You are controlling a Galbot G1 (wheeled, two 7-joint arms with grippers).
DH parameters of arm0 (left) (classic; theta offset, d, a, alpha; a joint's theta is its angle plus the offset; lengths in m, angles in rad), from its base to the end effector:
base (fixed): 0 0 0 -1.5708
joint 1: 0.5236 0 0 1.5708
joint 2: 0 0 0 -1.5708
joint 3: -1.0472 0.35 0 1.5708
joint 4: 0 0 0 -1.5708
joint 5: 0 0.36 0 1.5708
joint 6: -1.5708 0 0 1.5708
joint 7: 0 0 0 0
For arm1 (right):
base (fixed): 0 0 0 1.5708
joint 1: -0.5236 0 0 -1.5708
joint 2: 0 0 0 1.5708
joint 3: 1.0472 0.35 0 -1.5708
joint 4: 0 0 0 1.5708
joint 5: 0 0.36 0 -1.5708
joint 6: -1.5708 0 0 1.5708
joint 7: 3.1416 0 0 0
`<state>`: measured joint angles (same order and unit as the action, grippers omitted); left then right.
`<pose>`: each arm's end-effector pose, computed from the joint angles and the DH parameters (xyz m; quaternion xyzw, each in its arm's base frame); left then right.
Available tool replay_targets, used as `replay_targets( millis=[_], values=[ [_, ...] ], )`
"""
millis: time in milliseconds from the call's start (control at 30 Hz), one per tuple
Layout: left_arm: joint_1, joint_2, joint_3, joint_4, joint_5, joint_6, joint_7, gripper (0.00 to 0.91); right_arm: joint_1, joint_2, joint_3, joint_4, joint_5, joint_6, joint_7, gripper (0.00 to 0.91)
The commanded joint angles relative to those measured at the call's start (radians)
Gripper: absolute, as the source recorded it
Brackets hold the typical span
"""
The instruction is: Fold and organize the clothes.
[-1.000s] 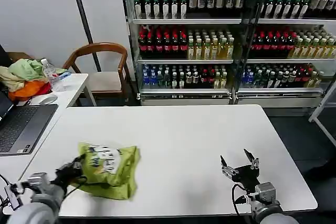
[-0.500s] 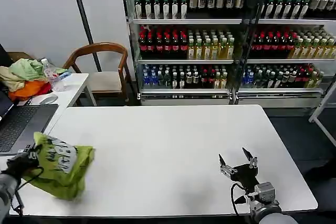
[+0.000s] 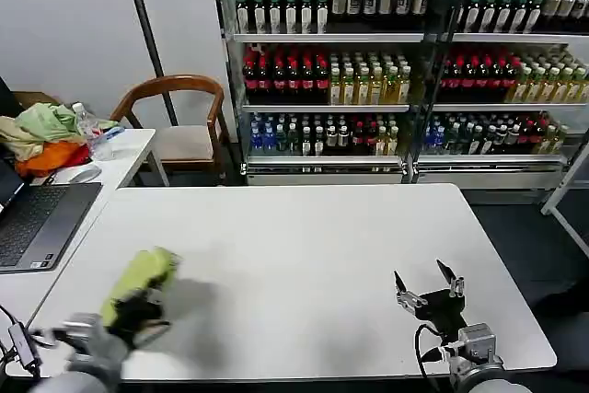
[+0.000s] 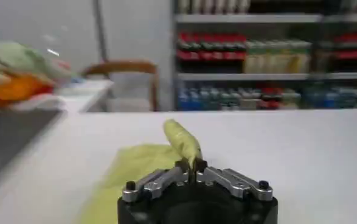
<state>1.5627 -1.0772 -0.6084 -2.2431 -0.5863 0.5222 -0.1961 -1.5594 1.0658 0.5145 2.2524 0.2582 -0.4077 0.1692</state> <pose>0.1951 0.0806 -0.2249 -0.0397 -0.9777 0.0092 0.2061 0.1902 -0.0574 -0.2321 0.0514 -0.9831 0.1190 0.1292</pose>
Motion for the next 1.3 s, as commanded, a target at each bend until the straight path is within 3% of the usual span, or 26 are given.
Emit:
replay_targets(
  millis=[33, 400, 700, 767, 1100, 1300],
  values=[
    [-0.159, -0.224, 0.424, 0.013, 0.127, -0.063, -0.044, 0.05, -0.014, -0.003, 0.017, 0.008, -0.001, -0.005, 0.0, 0.907],
    [-0.314, -0.33, 0.473, 0.117, 0.005, -0.063, -0.173, 0.05, 0.001, -0.014, 0.033, 0.0, 0.003, -0.011, -0.001, 0.907],
    [-0.406, -0.376, 0.481, 0.239, -0.142, -0.152, -0.256, 0.05, 0.0, -0.019, 0.042, -0.006, 0.006, -0.01, -0.002, 0.907],
    [-0.422, -0.382, 0.472, 0.257, -0.166, -0.157, -0.256, 0.907, 0.006, -0.021, 0.039, -0.01, 0.007, -0.011, -0.002, 0.907],
    [-0.383, -0.342, 0.474, 0.239, -0.139, -0.245, -0.132, 0.907, 0.081, -0.005, -0.019, -0.065, 0.009, -0.008, -0.039, 0.907],
    [-0.341, -0.251, 0.361, 0.172, -0.053, -0.276, -0.033, 0.907, 0.163, 0.014, -0.089, -0.126, 0.042, 0.003, -0.04, 0.907]
  ],
)
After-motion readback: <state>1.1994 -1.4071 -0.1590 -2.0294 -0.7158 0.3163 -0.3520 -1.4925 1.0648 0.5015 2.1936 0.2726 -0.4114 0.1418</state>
